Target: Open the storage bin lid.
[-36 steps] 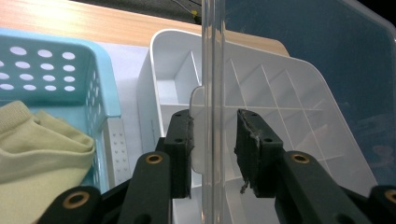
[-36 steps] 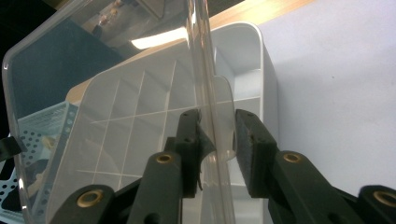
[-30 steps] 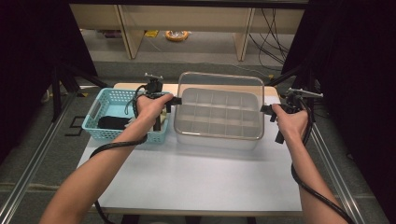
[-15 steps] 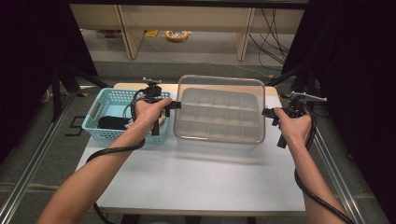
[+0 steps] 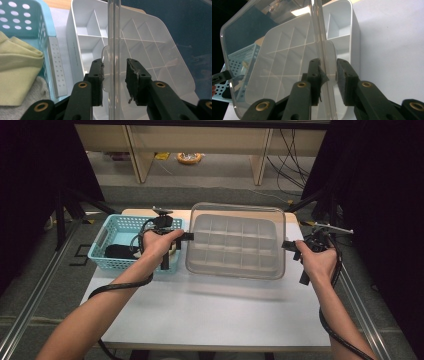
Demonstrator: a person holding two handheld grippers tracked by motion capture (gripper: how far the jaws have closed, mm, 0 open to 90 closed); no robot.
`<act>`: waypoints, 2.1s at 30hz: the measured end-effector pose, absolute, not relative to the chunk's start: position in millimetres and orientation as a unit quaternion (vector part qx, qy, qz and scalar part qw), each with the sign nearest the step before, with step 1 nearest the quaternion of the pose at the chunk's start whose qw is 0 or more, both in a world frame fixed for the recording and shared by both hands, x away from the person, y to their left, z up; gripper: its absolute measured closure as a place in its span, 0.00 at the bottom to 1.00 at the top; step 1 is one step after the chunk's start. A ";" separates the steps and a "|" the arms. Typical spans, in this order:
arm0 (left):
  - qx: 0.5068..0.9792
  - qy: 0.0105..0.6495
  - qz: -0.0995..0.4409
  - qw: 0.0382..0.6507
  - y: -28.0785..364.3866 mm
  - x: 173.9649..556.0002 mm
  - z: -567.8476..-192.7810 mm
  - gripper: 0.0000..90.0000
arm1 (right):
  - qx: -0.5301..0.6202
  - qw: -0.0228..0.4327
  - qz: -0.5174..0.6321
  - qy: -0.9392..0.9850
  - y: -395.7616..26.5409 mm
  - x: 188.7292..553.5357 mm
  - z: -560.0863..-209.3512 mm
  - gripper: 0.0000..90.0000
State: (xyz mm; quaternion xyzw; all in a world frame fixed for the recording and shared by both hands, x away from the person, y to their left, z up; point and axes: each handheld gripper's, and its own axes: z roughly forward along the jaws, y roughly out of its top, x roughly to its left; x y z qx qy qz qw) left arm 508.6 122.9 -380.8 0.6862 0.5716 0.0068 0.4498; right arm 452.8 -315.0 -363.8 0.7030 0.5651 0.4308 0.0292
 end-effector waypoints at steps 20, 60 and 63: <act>0.705 0.549 0.007 0.449 118.1 485.0 -380.0 0.75 | 0.706 0.018 0.433 0.561 -321.6 426.0 -365.6 0.82; 0.726 0.524 -0.026 0.445 92.7 439.7 -397.8 0.78 | 0.716 0.010 0.422 0.556 -351.5 363.9 -389.8 0.82; 0.727 0.521 -0.030 0.446 90.4 436.7 -398.4 0.79 | 0.699 0.032 0.424 0.575 -358.6 361.1 -394.2 0.82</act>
